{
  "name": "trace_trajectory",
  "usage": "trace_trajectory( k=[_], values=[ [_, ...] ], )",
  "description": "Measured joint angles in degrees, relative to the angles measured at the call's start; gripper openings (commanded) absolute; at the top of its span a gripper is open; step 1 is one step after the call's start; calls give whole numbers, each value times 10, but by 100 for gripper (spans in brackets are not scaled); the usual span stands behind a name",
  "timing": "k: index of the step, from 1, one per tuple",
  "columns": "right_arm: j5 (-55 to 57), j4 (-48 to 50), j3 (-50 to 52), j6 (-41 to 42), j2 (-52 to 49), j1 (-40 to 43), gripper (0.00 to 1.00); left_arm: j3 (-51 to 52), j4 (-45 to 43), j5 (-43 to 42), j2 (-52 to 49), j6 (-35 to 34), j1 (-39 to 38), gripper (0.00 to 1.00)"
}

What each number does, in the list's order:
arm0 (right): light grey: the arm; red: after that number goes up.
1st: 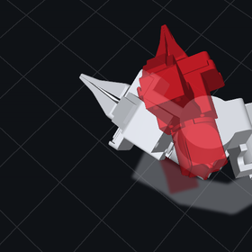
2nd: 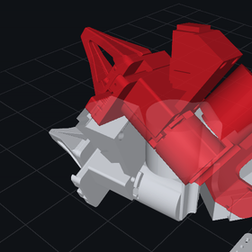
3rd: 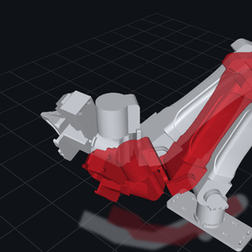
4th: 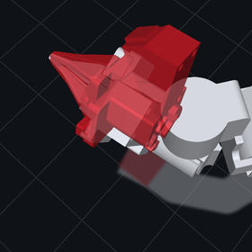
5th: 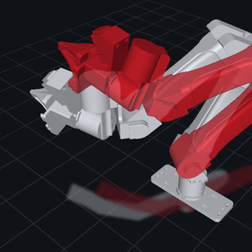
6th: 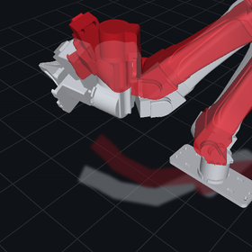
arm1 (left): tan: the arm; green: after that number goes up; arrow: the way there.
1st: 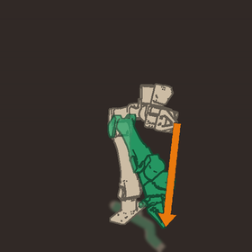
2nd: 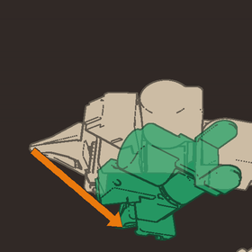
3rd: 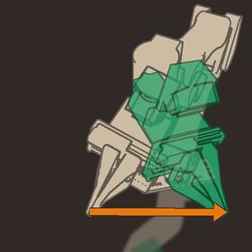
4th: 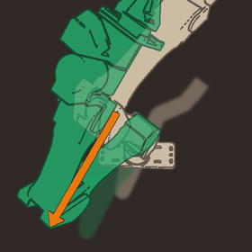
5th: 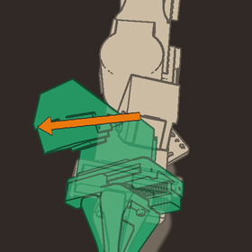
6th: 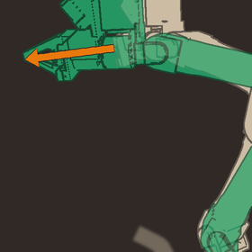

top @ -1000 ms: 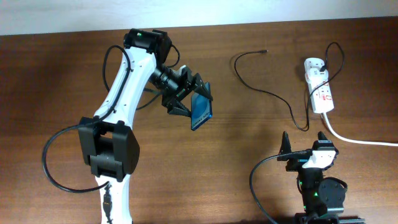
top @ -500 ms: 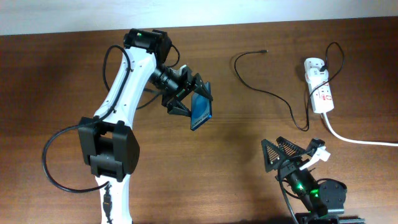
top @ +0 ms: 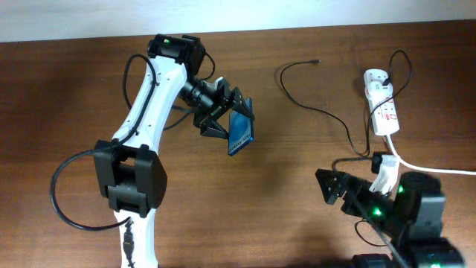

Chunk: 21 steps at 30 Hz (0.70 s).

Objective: Plug charger to phone and switch on socket

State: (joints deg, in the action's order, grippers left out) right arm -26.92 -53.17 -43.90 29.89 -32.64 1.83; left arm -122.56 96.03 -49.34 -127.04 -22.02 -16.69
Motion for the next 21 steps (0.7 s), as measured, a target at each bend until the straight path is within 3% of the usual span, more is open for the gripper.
trace_trajectory(
  k=[3,7,9,13,17,21],
  values=[
    [-31,-43,-84,-14,-50,0,98,0,0,0,0,0,0,59],
    [-94,39,-94,0,-70,0,99,0,-4,0,0,0,0,59],
    [-94,79,-95,2,-81,0,93,0,-9,0,0,0,0,59],
    [-44,81,-95,37,-90,-17,93,0,-11,0,0,0,0,59],
    [51,80,-95,94,-90,-124,93,0,-11,0,0,0,0,59],
    [209,93,-95,172,-94,-315,93,0,-11,0,0,0,0,59]
  ],
)
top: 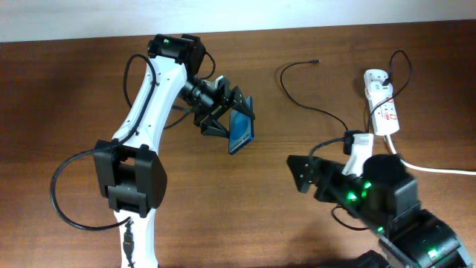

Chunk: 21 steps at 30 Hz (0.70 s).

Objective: Plug charger to phone and switch on socket

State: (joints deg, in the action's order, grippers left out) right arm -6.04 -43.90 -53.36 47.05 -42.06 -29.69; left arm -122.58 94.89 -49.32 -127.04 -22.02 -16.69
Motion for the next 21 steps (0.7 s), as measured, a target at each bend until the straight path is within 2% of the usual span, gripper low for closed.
trace_trajectory(
  k=[2,4,8,14,18,21],
  values=[
    [108,14,0,45,-23,-100,93,0,0,0,0,0,0,59],
    [185,37,0,75,-59,-162,93,0,0,0,0,0,0,59],
    [311,157,-2,108,-184,-257,90,0,0,0,0,0,0,59],
    [370,297,-1,118,-292,-267,81,0,-2,0,0,0,0,59],
    [401,339,-1,160,-336,-267,76,0,-3,0,0,0,0,59],
    [409,376,-1,185,-383,-267,67,0,-3,0,0,0,0,59]
  ],
)
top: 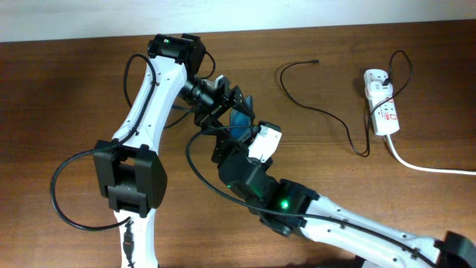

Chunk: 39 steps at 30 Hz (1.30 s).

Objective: Plug charger to phone and switch on socket

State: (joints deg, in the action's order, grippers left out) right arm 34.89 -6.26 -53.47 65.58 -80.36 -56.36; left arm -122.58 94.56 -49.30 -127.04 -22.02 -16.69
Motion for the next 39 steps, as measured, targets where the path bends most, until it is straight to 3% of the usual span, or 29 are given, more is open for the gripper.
trace_trajectory(
  k=[6,14,22,27,30,35,39],
  values=[
    [-4,24,0,9,-5,27,54,0,-1,0,0,0,0,59],
    [-53,47,0,13,-28,60,49,0,-1,0,0,0,0,59],
    [-59,53,0,14,-38,60,29,0,-3,2,0,0,2,59],
    [-59,48,0,0,-39,60,22,0,-2,2,0,0,3,59],
    [-59,44,0,-13,-40,60,15,0,-1,2,0,0,4,64],
    [-59,40,0,-13,-40,61,11,0,-1,0,0,0,7,65],
    [-59,40,0,-9,-39,62,8,0,-5,-4,0,0,8,86]
  ],
)
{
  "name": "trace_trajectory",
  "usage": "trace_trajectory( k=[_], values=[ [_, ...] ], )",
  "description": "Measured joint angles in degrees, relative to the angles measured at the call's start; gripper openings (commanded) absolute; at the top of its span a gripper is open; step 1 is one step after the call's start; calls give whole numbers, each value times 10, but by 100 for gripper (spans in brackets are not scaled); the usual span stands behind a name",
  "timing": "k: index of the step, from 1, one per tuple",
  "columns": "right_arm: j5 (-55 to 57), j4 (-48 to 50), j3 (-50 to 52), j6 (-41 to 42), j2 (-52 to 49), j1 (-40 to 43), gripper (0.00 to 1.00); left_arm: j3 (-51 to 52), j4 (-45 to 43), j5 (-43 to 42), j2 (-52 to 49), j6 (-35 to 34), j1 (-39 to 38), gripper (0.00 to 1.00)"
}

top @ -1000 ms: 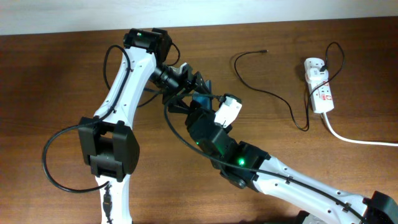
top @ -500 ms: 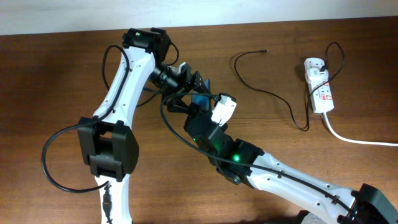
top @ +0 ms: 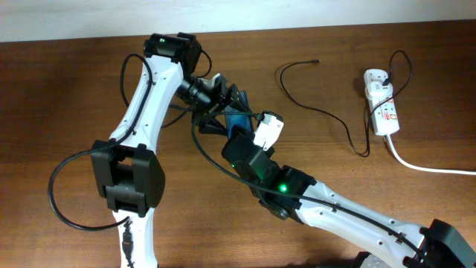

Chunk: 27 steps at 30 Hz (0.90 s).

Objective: Plug charger to phone and switch on socket

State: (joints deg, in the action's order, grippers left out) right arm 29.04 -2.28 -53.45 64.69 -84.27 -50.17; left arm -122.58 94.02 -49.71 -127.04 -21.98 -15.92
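My left gripper [top: 229, 112] is shut on the blue phone [top: 238, 119], holding it above the table left of centre; only a strip of the phone shows. The right arm reaches across from the lower right, and my right gripper [top: 232, 134] sits right at the phone's lower side. Its wrist hides the fingers, so I cannot tell whether they are open or touching the phone. The black charger cable [top: 312, 108] lies loose on the table, its free plug tip [top: 317, 62] at the back. The cable runs to the white power strip [top: 381, 104] at the right.
The power strip's white lead [top: 424, 167] runs off the right edge. The left arm's black cable [top: 67, 193] loops beside its base at the lower left. The right arm's long forearm [top: 349, 219] crosses the lower middle of the table.
The right gripper has moved slightly up and closer against the phone. The left gripper with the phone has shifted a little up and back. The cable and power strip lie as before.
The left gripper held the blue phone up left of centre throughout. The right gripper was first near its base at the lower right, then further left, then stretched across under the phone, and now sits against it.
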Motion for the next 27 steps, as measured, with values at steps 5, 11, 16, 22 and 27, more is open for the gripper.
trace_trajectory(
  k=[5,11,16,22,27],
  values=[
    [-14,5,0,-5,0,14,4,0,-48,-4,0,12,10,84],
    [-72,-36,0,-7,5,61,4,0,-63,93,1,27,68,88],
    [-123,-111,0,-9,63,112,4,0,-58,152,72,41,114,85],
    [-170,-174,0,-12,142,147,4,-2,23,261,357,60,151,98],
    [-204,-227,0,-34,152,148,4,40,23,421,596,-3,149,100]
  ],
)
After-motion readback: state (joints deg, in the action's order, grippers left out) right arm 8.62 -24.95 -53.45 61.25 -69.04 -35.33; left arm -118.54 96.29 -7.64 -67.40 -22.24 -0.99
